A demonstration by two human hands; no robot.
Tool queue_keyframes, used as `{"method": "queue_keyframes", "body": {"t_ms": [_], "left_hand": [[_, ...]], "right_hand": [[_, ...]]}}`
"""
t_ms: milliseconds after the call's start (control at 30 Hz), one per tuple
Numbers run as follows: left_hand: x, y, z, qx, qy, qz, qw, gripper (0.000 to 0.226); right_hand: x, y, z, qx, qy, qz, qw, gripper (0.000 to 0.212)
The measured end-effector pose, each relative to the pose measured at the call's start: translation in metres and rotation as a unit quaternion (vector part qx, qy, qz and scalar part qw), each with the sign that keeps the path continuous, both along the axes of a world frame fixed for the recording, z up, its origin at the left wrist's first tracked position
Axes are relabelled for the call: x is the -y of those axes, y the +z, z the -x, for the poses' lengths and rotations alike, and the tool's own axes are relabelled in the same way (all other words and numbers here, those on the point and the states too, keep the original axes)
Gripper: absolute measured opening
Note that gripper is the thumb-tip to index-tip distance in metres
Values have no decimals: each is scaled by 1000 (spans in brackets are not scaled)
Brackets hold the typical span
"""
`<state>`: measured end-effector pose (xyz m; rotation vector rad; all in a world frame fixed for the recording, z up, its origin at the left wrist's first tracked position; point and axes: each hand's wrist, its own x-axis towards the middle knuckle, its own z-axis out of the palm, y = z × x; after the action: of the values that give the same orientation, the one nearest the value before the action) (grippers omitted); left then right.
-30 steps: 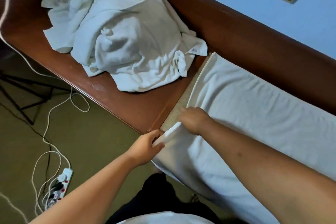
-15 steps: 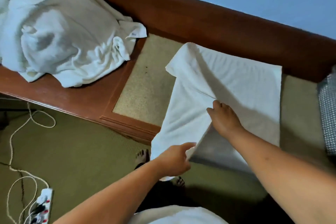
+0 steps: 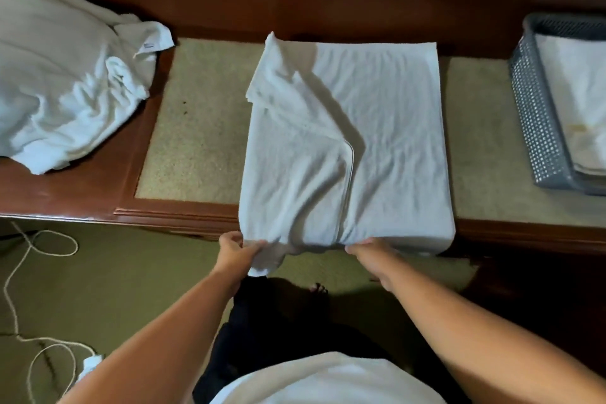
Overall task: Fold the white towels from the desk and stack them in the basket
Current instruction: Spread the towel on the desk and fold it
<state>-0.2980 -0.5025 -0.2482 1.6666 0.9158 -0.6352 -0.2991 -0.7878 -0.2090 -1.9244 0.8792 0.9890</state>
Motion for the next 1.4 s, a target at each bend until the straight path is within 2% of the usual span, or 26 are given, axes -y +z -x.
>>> {"method": "queue_keyframes", "body": {"t_ms": [33,100,233,333,467,500,600,733,900,967,1067,1167,1233,1333,1400], "left_hand": [[4,1,-2,-1,-37,-15,999,81],[11,8,-2,-5,-118,-48,992,55],[6,25,16,-36,-204,-21,978,30],[-9,31,37,-51,-199,4,979,32],[-23,39,55,-62,-124,59,989,53],[-24,41,57,-62,-109,65,990,51],[-24,44,59,-53,-87,67,993,37],[-14,42,56,-38,-117,74,990,44],[-4,39,62,-19,-156,53,986,37],[1,37,64,-13,-167,35,985,36],[7,34,64,-24,-197,-9,980,36],[4,25,62,-89,-244,-58,964,64],[2,21,57,-100,-275,-98,951,82],[7,28,44,-3,-299,-200,933,74],[16,35,35,103,-316,-278,901,66]], "right_hand": [[-2,-3,-2,-31,-51,-50,997,47],[-6,-11,-2,-60,-79,-112,989,64],[-21,-16,6,-34,-73,-171,982,69],[-31,-24,21,19,-98,-183,978,72],[-35,-26,29,106,-101,-184,972,24],[-35,-21,28,135,-96,-173,971,22],[-32,-7,27,216,-28,-85,972,36],[-21,2,37,273,9,-15,962,34],[-13,2,65,337,66,84,935,36],[-12,-3,73,325,80,111,936,34],[-10,-15,75,230,66,137,961,26],[-6,-25,71,141,23,146,979,33],[-6,-25,69,153,40,151,976,40],[-13,-17,62,216,126,166,954,40],[-20,-12,53,267,191,183,927,41]]}}
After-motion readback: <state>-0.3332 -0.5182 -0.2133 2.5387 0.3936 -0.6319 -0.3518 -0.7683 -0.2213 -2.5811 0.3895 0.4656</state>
